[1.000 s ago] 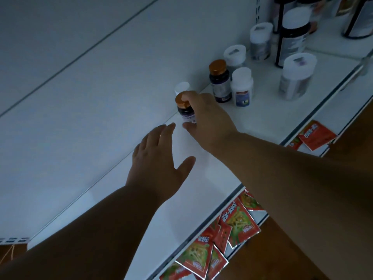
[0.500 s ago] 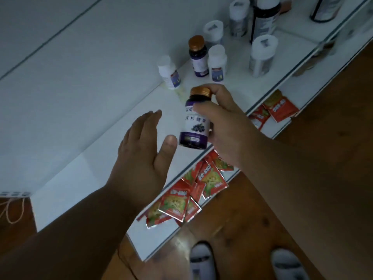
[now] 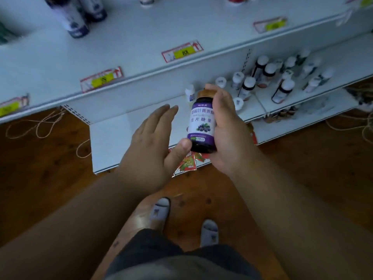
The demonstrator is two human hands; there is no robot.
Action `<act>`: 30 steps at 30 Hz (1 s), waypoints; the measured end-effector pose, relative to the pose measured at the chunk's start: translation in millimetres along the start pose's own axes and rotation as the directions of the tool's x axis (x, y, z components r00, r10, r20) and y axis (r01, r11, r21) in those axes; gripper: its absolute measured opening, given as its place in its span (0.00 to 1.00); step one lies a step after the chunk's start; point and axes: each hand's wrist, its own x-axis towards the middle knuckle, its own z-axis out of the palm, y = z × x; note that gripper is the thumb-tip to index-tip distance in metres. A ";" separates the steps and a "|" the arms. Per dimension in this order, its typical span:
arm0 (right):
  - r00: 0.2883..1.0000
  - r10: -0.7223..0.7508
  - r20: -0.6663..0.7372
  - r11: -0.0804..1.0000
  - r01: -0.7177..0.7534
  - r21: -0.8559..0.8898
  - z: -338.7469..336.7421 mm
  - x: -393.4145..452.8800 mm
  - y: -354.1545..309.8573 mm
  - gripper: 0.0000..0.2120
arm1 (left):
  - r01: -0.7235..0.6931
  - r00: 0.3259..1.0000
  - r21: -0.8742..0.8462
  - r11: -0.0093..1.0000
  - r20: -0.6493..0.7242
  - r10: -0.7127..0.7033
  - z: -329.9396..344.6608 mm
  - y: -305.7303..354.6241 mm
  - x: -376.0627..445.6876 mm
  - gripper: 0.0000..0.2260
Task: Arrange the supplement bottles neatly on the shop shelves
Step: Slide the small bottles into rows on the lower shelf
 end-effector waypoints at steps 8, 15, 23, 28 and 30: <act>0.984 -0.155 0.085 0.951 0.172 -0.258 84.2 -49.1 -80.8 0.11 | -0.013 0.995 0.058 0.998 -0.097 0.019 -97.8 45.2 -38.1 0.40; 0.957 -0.209 0.200 0.771 0.287 -0.568 183.0 4.6 -94.2 0.10 | 0.096 0.981 0.150 0.984 -0.183 -0.068 -164.2 -23.4 -25.6 0.39; 0.937 -0.258 0.237 0.434 0.331 -0.838 273.8 98.8 -99.5 0.27 | 0.136 0.969 0.283 0.949 -0.238 -0.068 -224.3 -112.9 47.5 0.39; 0.922 -0.301 0.242 0.222 0.314 -0.923 294.6 157.6 -114.8 0.25 | 0.136 0.950 0.377 0.916 -0.313 -0.013 -249.8 -138.0 104.1 0.37; 0.880 -0.363 0.308 0.092 0.362 -0.928 298.9 184.5 -118.6 0.26 | 0.122 0.954 0.387 0.914 -0.299 0.000 -258.7 -147.6 126.4 0.37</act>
